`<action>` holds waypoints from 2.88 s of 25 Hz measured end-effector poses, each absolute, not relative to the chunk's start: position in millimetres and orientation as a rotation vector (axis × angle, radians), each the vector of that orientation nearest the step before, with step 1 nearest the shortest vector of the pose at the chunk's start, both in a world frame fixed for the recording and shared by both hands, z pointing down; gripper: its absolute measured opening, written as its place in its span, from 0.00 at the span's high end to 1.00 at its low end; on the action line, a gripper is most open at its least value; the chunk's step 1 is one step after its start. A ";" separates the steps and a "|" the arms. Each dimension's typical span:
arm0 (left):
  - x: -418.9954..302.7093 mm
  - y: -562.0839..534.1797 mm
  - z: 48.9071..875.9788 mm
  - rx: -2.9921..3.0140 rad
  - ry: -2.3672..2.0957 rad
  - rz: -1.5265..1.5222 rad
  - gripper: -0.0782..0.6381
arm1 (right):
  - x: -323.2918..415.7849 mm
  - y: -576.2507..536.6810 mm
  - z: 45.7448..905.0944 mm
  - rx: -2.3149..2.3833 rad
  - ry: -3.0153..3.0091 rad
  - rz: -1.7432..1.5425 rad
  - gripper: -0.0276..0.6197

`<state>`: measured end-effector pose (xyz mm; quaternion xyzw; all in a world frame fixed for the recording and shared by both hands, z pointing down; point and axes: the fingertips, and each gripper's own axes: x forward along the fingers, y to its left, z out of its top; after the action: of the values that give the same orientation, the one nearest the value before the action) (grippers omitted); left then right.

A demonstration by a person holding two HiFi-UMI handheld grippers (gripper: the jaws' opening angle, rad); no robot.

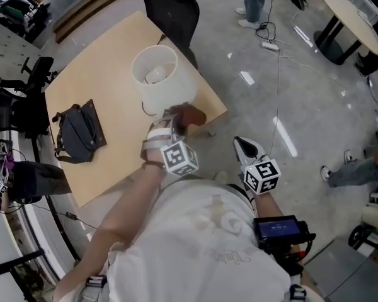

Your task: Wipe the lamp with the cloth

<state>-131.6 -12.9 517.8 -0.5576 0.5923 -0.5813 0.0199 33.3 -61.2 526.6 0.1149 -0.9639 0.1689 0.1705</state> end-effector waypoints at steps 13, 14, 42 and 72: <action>-190.6 -16.5 351.7 -1.352 2.140 -1.405 0.72 | 14.4 -76.0 521.8 0.130 -2.770 0.521 0.94; -194.8 -15.5 361.9 -1.354 2.135 -1.434 0.72 | 14.0 -74.6 521.4 0.124 -2.772 0.535 0.94; -196.6 45.2 471.8 -1.516 2.543 -1.376 0.71 | 19.5 -61.7 528.4 -0.001 -2.759 0.556 0.94; -238.5 46.6 507.2 -1.578 3.059 -0.891 0.71 | -29.1 -38.1 510.4 -0.241 -2.738 0.464 0.94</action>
<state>-238.5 46.6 507.2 -0.4344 0.8419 -0.2453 -0.2056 -29.1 -38.1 510.4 -0.0850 -0.9669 0.1639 0.1761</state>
